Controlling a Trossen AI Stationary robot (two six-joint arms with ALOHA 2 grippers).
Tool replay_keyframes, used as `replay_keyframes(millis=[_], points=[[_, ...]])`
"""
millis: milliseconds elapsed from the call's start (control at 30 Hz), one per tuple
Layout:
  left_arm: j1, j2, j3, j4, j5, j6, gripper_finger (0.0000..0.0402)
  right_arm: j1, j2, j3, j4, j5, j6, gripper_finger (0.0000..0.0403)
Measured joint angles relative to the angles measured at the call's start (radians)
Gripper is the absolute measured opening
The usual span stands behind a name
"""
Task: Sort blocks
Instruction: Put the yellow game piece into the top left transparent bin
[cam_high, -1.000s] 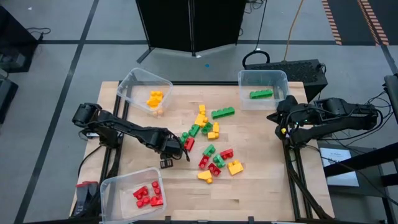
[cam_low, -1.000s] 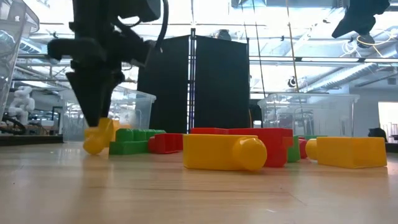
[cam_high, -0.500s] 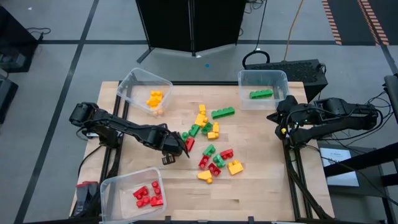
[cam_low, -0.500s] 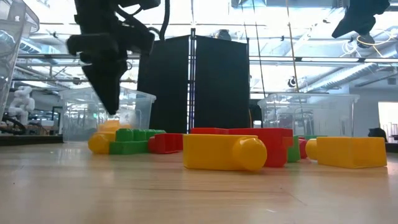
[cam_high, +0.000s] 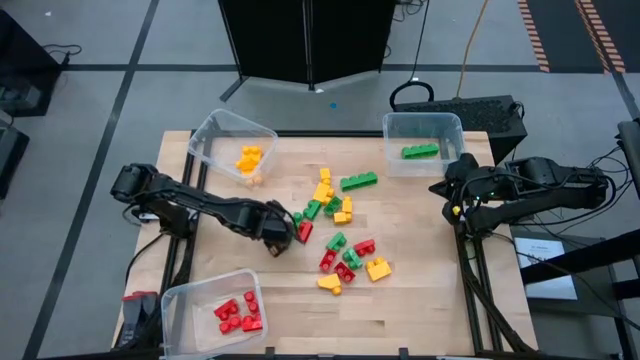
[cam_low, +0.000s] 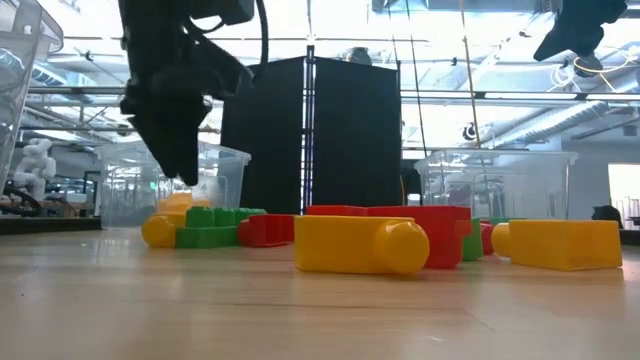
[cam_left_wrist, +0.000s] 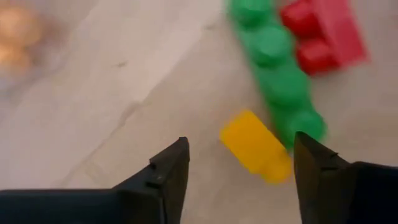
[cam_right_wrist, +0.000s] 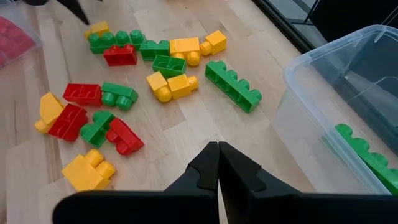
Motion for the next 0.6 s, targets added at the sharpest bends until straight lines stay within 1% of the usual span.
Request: replay_keyframes(millis=[133,300,367,600], points=[[0.017,0.006,0.0,-0.038,-0.012,-0.157,0.0199,0.0,0.0,0.0,0.0,0.0,-0.007,0.0006],[0.041,0.006,0.0,-0.027,-0.006,-0.31,0.0201,0.0,0.0,0.0,0.0,0.0,-0.018,0.0006],[0.047,0.006,-0.001,-0.027,0.022,-0.337,0.0201,0.0,0.0,0.0,0.0,0.0,-0.019,0.0006],[0.057,0.05,-0.001,-0.01,0.109,-0.34,0.0202,0.0,0.0,0.0,0.0,0.0,-0.019,0.0006]])
